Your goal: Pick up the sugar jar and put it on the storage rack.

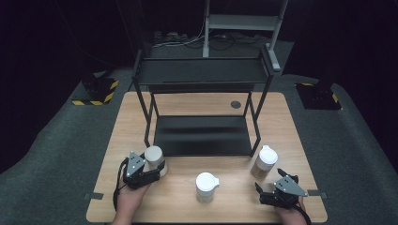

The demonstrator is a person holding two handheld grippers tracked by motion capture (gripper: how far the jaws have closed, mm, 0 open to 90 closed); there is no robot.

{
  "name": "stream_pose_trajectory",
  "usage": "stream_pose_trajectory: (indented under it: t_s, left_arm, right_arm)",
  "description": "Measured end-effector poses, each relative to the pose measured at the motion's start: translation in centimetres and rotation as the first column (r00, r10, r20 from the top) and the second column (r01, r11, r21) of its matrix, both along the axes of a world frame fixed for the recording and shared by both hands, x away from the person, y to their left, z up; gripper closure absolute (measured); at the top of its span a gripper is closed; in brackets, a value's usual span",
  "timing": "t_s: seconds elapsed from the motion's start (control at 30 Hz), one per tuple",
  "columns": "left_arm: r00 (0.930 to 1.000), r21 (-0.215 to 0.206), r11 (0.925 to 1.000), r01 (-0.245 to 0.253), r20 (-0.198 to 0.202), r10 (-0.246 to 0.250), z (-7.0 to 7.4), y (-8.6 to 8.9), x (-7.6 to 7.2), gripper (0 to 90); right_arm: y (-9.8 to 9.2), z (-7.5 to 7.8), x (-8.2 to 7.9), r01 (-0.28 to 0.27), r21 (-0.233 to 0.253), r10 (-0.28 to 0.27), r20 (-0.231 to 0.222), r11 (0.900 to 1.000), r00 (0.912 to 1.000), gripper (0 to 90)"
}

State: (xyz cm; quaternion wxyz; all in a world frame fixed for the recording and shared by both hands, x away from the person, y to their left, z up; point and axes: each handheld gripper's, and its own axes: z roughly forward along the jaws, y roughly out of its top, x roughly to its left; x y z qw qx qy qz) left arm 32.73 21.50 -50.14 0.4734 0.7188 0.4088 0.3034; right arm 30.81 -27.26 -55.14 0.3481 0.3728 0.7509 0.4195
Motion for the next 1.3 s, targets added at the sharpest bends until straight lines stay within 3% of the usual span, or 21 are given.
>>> stream_pose_trajectory:
  t_s: [0.13,0.77,1.3]
  left_arm:
    - [1.0,0.002,1.0,-0.002,-0.002,0.002,0.0,0.1,0.1,33.8]
    - [0.9997,0.03,0.9995,0.004,-0.025,-0.003,0.7,-0.2,0.3,34.6]
    - [0.9998,0.026,0.9995,0.018,0.009,-0.018,3.3,-1.3,0.1,34.6]
  right_arm:
    - [0.1,0.0,0.0,-0.004,-0.013,0.004,0.001,1.0,1.0,0.0]
    - [0.2,0.0,0.1,0.0,-0.023,0.0,-0.012,1.0,0.9999,0.0]
    - [0.2,0.0,0.1,-0.003,-0.024,0.003,-0.012,1.0,0.9999,0.0]
